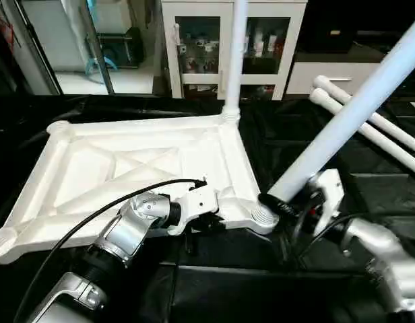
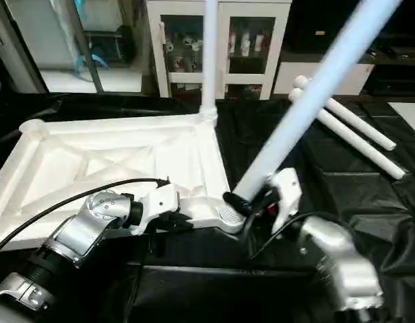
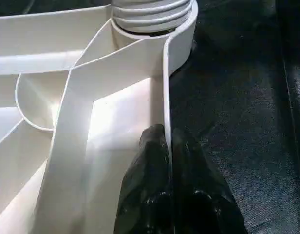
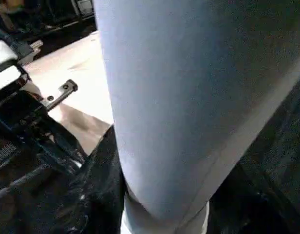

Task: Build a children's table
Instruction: Insert table leg to table base

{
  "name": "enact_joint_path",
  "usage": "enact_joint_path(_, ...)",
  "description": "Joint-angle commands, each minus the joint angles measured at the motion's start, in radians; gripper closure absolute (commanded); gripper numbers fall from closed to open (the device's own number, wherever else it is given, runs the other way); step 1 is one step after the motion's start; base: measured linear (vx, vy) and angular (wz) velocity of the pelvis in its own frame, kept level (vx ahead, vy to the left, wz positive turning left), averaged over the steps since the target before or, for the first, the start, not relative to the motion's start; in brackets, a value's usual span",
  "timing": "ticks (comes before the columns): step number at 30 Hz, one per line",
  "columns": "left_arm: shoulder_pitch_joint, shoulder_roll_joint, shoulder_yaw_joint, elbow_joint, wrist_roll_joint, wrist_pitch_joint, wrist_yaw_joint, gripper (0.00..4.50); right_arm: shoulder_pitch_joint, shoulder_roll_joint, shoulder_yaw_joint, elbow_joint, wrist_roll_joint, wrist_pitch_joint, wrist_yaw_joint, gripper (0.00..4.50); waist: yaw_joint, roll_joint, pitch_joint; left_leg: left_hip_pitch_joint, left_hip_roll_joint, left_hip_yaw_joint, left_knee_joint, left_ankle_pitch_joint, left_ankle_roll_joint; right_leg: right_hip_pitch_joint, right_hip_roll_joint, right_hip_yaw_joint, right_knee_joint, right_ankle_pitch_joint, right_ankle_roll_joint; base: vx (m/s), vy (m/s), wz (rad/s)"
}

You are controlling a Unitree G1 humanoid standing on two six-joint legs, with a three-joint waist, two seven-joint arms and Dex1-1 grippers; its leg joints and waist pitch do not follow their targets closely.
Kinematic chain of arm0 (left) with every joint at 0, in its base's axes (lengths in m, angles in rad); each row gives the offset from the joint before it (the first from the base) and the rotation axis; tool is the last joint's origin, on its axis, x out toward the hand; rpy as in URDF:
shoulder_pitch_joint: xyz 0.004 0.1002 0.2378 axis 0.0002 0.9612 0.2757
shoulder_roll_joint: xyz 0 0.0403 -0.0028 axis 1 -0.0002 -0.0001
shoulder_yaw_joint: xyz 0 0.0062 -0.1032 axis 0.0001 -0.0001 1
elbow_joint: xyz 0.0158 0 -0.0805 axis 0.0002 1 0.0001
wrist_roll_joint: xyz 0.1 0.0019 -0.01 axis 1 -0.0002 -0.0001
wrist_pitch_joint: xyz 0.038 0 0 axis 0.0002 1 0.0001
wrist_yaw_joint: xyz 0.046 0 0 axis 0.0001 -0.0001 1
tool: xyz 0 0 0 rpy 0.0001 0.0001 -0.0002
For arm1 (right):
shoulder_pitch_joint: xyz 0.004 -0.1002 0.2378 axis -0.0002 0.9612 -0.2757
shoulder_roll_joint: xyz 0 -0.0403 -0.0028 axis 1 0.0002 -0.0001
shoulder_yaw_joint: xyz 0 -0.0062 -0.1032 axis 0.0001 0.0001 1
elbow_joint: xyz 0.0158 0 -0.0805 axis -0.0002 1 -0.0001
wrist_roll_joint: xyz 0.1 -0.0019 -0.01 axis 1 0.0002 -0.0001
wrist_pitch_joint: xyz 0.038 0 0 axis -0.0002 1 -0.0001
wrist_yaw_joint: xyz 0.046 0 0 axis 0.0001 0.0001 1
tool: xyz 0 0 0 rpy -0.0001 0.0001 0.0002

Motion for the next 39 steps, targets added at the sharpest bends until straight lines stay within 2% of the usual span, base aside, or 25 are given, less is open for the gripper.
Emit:
enact_joint_path(1, -0.028, 0.003, 0.011, -0.010, -0.027, -0.035, 0.008, 4.50, 0.030, -0.071, 0.068, 0.070, -0.053, 0.123, 0.064, 2.64, -0.001, -0.011, -0.021, 0.017, 0.107, -0.054, -0.100, -0.460, -0.039, -0.005, -0.086, 0.061, -0.082, -0.355, -0.172, 0.000, 0.000, 0.00)
enact_joint_path(2, -0.029, 0.003, 0.011, -0.009, -0.027, -0.036, 0.007, 4.50, 0.024, -0.088, 0.075, 0.065, -0.059, 0.130, 0.082, 2.64, 0.003, -0.011, -0.023, 0.019, 0.108, -0.051, -0.099, -0.436, -0.034, -0.003, -0.085, 0.061, -0.079, -0.322, -0.182, 0.000, 0.000, 0.00)
enact_joint_path(3, -0.030, 0.003, 0.011, -0.008, -0.027, -0.036, 0.007, 4.50, 0.022, -0.093, 0.077, 0.063, -0.061, 0.131, 0.087, 2.64, 0.008, -0.015, -0.023, 0.020, 0.107, -0.042, -0.096, -0.393, -0.016, -0.002, -0.085, 0.062, -0.077, -0.286, -0.195, 0.000, 0.000, 0.00)
enact_joint_path(4, -0.035, 0.004, 0.010, -0.003, -0.023, -0.042, 0.004, 4.50, 0.001, -0.129, 0.084, 0.050, -0.058, 0.152, 0.119, 2.64, 0.014, -0.019, -0.024, 0.024, 0.107, -0.034, -0.090, -0.361, 0.006, -0.004, -0.085, 0.066, -0.077, -0.293, -0.203, 0.000, 0.000, 0.00)
enact_joint_path(6, -0.038, 0.003, 0.010, 0.001, -0.021, -0.045, 0.002, 4.50, -0.017, -0.140, 0.074, 0.043, -0.042, 0.166, 0.123, 2.64, 0.023, -0.022, -0.023, 0.022, 0.106, -0.028, -0.083, -0.325, 0.024, -0.006, -0.087, 0.074, -0.081, -0.347, -0.200, 0.000, 0.000, 0.00)
enact_joint_path(8, -0.040, 0.004, 0.010, 0.005, -0.016, -0.049, 0.001, 4.50, -0.052, -0.119, 0.033, 0.045, -0.003, 0.174, 0.097, 2.64, 0.030, -0.021, -0.023, 0.021, 0.106, -0.027, -0.081, -0.303, 0.030, -0.008, -0.086, 0.077, -0.080, -0.379, -0.194, 0.000, 0.000, 0.00)
enact_joint_path(9, -0.040, 0.005, 0.009, 0.005, -0.014, -0.050, 0.002, 4.50, -0.065, -0.113, 0.019, 0.045, 0.009, 0.175, 0.089, 2.64, 0.029, -0.019, -0.027, 0.016, 0.106, -0.031, -0.083, -0.280, 0.032, 0.000, -0.085, 0.074, -0.074, -0.360, -0.198, 0.000, 0.000, 0.00)
enact_joint_path(10, -0.041, 0.006, 0.008, 0.008, -0.008, -0.054, 0.002, 4.50, -0.108, -0.095, -0.020, 0.042, 0.044, 0.183, 0.070, 2.64, 0.027, -0.018, -0.032, 0.009, 0.107, -0.033, -0.083, -0.235, 0.038, 0.007, -0.080, 0.070, -0.063, -0.293, -0.206, 0.000, 0.000, 0.00)
enact_joint_path(11, -0.040, 0.007, 0.007, 0.008, -0.008, -0.054, 0.002, 4.50, -0.118, -0.095, -0.022, 0.038, 0.044, 0.177, 0.072, 2.64, 0.027, -0.018, -0.035, 0.007, 0.107, -0.032, -0.082, -0.211, 0.041, 0.008, -0.079, 0.068, -0.059, -0.253, -0.214, 0.000, 0.000, 0.00)
enact_joint_path(13, -0.038, 0.010, 0.002, 0.005, -0.009, -0.055, 0.003, 4.50, -0.141, -0.096, -0.023, 0.024, 0.048, 0.167, 0.080, 2.64, 0.028, -0.017, -0.040, 0.005, 0.104, -0.025, -0.073, -0.162, 0.067, 0.008, -0.076, 0.065, -0.048, -0.137, -0.240, 0.000, 0.000, 0.00)
enact_joint_path(15, -0.036, 0.013, -0.002, 0.001, -0.011, -0.055, 0.002, 4.50, -0.161, -0.091, -0.026, 0.006, 0.055, 0.163, 0.083, 2.64, 0.030, -0.015, -0.044, 0.003, 0.104, -0.025, -0.069, -0.134, 0.085, 0.012, -0.078, 0.063, -0.041, -0.096, -0.250, 0.000, 0.000, 0.00)
enact_joint_path(16, -0.034, 0.015, -0.004, -0.004, -0.012, -0.053, -0.001, 4.50, -0.172, -0.087, -0.030, -0.011, 0.064, 0.176, 0.082, 2.64, 0.030, -0.020, -0.047, 0.001, 0.105, -0.025, -0.066, -0.101, 0.101, 0.014, -0.077, 0.062, -0.033, -0.051, -0.259, 0.000, 0.000, 0.00)
enact_joint_path(18, -0.031, 0.017, -0.005, -0.009, -0.012, -0.051, -0.003, 4.50, -0.182, -0.084, -0.033, -0.028, 0.073, 0.193, 0.080, 2.64, 0.030, -0.017, -0.050, -0.001, 0.104, -0.025, -0.061, -0.058, 0.127, 0.014, -0.075, 0.060, -0.025, 0.013, -0.269, 0.000, 0.000, 0.00)
enact_joint_path(21, -0.031, 0.019, -0.006, -0.008, -0.012, -0.052, -0.005, 4.50, -0.190, -0.105, 0.000, -0.045, 0.042, 0.194, 0.088, 2.64, 0.034, -0.014, -0.053, 0.002, 0.105, -0.022, -0.054, -0.039, 0.147, 0.012, -0.074, 0.059, -0.018, 0.066, -0.283, 0.000, 0.000, 0.00)
enact_joint_path(23, -0.031, 0.022, -0.007, -0.011, -0.013, -0.049, -0.007, 4.50, -0.201, -0.113, 0.018, -0.055, 0.018, 0.186, 0.085, 2.64, 0.033, -0.017, -0.050, -0.001, 0.104, -0.021, -0.053, -0.047, 0.149, 0.012, -0.073, 0.058, -0.018, 0.057, -0.284, 0.000, 0.000, 0.00)
enact_joint_path(27, -0.029, 0.025, -0.008, -0.019, -0.015, -0.044, -0.009, 4.50, -0.209, -0.124, 0.023, -0.078, 0.013, 0.193, 0.091, 2.64, 0.034, -0.017, -0.046, 0.000, 0.104, -0.021, -0.058, -0.119, 0.111, 0.013, -0.076, 0.061, -0.028, -0.050, -0.271, 0.000, 0.000, 0.00)
enact_joint_path(30, -0.028, 0.026, -0.008, -0.024, -0.018, -0.045, -0.011, 4.50, -0.207, -0.146, 0.040, -0.077, -0.019, 0.181, 0.095, 2.64, 0.032, -0.017, -0.046, 0.001, 0.103, -0.021, -0.056, -0.123, 0.094, 0.013, -0.074, 0.061, -0.027, -0.050, -0.269, 0.000, 0.000, 0.00)
enact_joint_path(33, -0.037, 0.016, 0.009, -0.027, -0.027, -0.041, 0.006, 4.50, -0.211, -0.153, 0.036, -0.066, -0.030, 0.171, 0.089, 2.64, 0.033, -0.020, -0.047, -0.001, 0.102, -0.021, -0.053, -0.106, 0.103, 0.015, -0.075, 0.062, -0.023, -0.026, -0.274, 0.000, 0.000, 0.00)
enact_joint_path(35, -0.042, 0.008, 0.023, -0.032, -0.046, -0.020, 0.004, 4.04, -0.214, -0.153, 0.031, -0.065, -0.029, 0.172, 0.087, 2.64, 0.032, -0.020, -0.048, -0.001, 0.102, -0.021, -0.052, -0.091, 0.111, 0.015, -0.075, 0.061, -0.020, -0.007, -0.279, 0.000, 0.000, 0.00)
enact_joint_path(36, -0.047, 0.003, 0.034, -0.040, -0.064, 0.000, 0.000, 4.04, -0.216, -0.155, 0.027, -0.067, -0.027, 0.175, 0.087, 2.64, 0.032, -0.021, -0.048, -0.002, 0.101, -0.020, -0.050, -0.088, 0.116, 0.016, -0.075, 0.061, -0.019, -0.002, -0.283, 0.000, 0.000, 0.00)
enact_joint_path(37, -0.053, 0.002, 0.042, -0.051, -0.082, 0.020, -0.013, 3.89, -0.217, -0.157, 0.022, -0.070, -0.026, 0.178, 0.087, 2.64, 0.036, -0.016, -0.050, 0.000, 0.101, -0.020, -0.049, -0.087, 0.115, 0.014, -0.076, 0.061, -0.019, -0.004, -0.290, 0.000, 0.000, 0.00)
enact_joint_path(39, -0.059, 0.007, 0.039, -0.056, -0.082, 0.017, -0.020, 3.70, -0.218, -0.162, 0.019, -0.075, -0.024, 0.181, 0.088, 2.64, 0.036, -0.016, -0.049, 0.001, 0.103, -0.020, -0.049, -0.087, 0.111, 0.014, -0.072, 0.059, -0.016, 0.009, -0.295, 0.000, 0.000, 0.00)
